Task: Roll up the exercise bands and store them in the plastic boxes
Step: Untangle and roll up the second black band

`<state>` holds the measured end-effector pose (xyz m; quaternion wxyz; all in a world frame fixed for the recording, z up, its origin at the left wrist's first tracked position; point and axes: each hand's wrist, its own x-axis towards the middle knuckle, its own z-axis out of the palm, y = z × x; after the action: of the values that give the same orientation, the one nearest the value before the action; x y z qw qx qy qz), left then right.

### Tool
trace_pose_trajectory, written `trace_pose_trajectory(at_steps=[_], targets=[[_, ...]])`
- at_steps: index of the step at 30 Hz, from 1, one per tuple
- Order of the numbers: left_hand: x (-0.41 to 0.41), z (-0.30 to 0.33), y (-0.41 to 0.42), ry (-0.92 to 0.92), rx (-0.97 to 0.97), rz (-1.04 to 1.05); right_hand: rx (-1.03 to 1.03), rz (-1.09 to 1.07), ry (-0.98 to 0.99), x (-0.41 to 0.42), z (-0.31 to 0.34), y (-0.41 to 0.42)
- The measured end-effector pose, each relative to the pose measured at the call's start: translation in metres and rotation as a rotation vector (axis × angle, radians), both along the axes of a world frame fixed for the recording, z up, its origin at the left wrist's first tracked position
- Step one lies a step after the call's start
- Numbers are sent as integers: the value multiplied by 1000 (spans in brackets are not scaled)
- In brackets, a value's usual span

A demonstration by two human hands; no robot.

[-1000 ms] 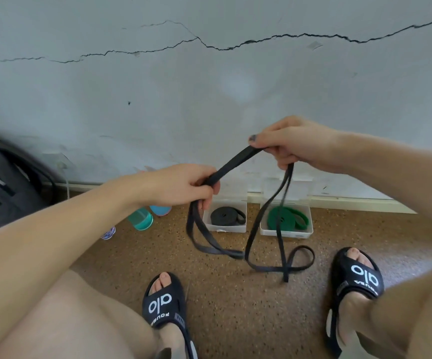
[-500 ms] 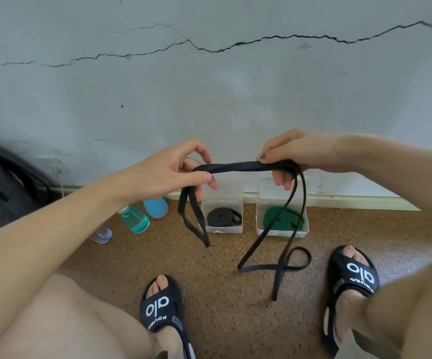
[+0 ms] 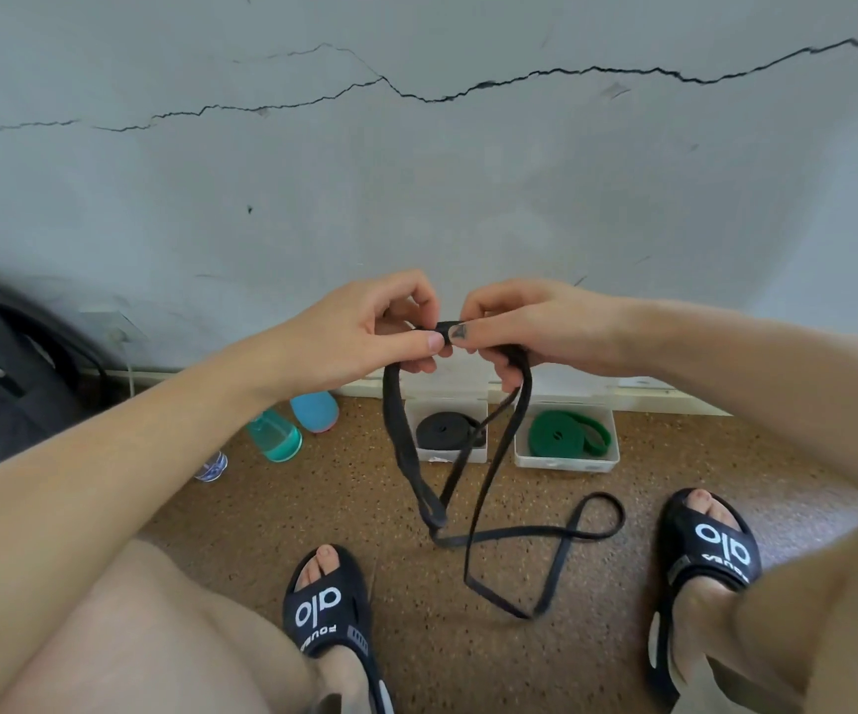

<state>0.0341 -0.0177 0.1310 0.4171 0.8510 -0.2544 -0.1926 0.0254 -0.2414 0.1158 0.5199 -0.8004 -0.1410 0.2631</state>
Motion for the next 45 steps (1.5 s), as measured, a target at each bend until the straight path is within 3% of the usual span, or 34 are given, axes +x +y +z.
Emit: trace_pose_trajectory(at_steps=[11, 15, 23, 29, 41, 45], targets=[[0, -1, -1, -17, 77, -53, -188, 0, -56, 1, 7, -1], [-1, 2, -4, 5, 87, -43, -147, -17, -63, 1, 6, -3], [2, -10, -11, -165, 315, -35, -104, -23, -37, -1, 3, -1], [3, -5, -15, -302, 327, -5, -171, -63, -71, 3, 2, -6], [4, 0, -11, 116, 279, -100, -322, 82, -232, -2, 3, -7], [4, 7, -8, 146, 215, -58, -302, 47, -272, -1, 5, -9]])
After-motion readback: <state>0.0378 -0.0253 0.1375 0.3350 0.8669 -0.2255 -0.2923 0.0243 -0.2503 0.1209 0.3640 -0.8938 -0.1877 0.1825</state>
